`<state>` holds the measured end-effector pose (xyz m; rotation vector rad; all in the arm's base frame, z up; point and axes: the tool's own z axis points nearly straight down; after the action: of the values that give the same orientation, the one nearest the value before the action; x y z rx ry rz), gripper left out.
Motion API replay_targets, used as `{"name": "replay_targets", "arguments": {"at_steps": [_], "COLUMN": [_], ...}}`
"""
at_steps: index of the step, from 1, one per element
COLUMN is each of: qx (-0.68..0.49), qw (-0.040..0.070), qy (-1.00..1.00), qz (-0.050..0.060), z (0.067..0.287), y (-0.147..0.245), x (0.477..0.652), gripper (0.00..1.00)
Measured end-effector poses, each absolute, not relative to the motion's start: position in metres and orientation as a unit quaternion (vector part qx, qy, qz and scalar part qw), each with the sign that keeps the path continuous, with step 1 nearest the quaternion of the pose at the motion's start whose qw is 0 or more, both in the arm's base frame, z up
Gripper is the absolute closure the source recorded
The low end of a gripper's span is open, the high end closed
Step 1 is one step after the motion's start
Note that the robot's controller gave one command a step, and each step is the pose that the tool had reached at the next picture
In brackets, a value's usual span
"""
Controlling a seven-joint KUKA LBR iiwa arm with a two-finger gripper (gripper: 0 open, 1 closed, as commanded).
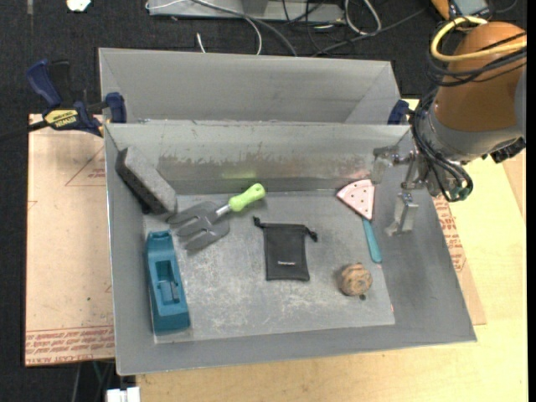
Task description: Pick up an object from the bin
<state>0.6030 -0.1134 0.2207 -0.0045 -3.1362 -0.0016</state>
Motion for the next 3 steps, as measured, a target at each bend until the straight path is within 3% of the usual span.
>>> {"name": "replay_targets", "arguments": {"at_steps": [1,2,3], "qx": [0.0,-0.004,0.066], "qw": [-0.001,-0.003,-0.008], "qy": [-1.0,-1.0,-0.998], "qz": [0.0,0.0,0.001], "z": [0.226,0.156,0.137], "y": [-0.113,-0.085,-0.038], "x": [0.604,0.593,0.603], "gripper": [0.0,0.0,0.0]}}
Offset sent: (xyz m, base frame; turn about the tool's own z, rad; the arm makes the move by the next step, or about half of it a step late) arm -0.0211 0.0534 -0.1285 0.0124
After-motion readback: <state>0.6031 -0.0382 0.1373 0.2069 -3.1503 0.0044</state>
